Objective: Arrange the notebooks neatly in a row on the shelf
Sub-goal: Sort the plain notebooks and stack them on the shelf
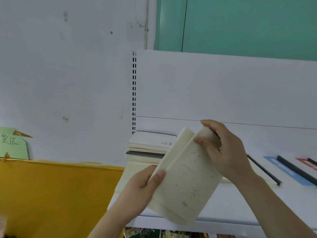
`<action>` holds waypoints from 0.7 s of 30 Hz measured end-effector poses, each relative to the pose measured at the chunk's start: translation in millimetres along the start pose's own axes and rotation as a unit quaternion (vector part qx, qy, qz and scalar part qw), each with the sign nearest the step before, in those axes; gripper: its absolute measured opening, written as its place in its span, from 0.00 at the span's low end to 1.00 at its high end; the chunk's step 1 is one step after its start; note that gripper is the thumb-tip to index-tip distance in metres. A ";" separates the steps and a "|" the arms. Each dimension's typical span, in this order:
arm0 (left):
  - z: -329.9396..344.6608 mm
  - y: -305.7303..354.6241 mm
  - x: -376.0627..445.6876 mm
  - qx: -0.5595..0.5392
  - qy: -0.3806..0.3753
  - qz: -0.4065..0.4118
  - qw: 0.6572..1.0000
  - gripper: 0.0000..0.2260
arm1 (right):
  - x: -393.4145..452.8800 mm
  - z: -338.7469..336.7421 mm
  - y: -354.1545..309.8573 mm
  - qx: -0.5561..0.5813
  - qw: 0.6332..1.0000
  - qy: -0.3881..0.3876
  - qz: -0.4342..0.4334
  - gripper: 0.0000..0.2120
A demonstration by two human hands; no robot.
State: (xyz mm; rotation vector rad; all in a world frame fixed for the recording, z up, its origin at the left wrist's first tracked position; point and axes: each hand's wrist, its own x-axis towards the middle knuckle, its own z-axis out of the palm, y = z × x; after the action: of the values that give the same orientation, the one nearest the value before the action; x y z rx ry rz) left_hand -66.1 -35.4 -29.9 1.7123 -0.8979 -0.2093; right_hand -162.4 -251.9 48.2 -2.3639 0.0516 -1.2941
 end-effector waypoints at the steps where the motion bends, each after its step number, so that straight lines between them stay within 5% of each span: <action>1: 4.7 0.6 -0.8 -0.002 -0.003 -0.005 1.000 0.12 | -0.4 2.3 0.7 0.006 1.000 0.001 0.005 0.18; 9: 35.5 -7.5 0.5 -0.128 0.031 -0.031 0.991 0.12 | -15.3 7.2 15.3 -0.097 0.995 -0.007 0.001 0.25; 12: 48.2 -10.7 3.4 -0.201 0.037 -0.043 0.978 0.11 | -43.3 -4.7 30.0 -0.090 0.987 0.011 0.131 0.29; 16: 73.9 -10.6 13.1 -0.312 0.058 -0.085 0.945 0.11 | -86.3 -11.0 29.7 0.078 0.932 -0.046 0.352 0.26; 18: 87.9 -10.3 18.4 -0.347 0.046 -0.101 0.931 0.13 | -102.9 -6.6 32.1 0.112 0.912 -0.080 0.386 0.15; 21: 105.6 -11.6 22.3 -0.343 -0.056 -0.135 0.928 0.16 | -117.5 -10.4 44.9 0.085 0.911 -0.047 0.401 0.15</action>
State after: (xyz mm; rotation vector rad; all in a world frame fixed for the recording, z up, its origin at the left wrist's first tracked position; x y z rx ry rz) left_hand -104.5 -128.6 -70.4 1.1600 -0.5635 -0.7249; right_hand -228.8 -268.0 -57.9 -1.9038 0.7612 -0.7360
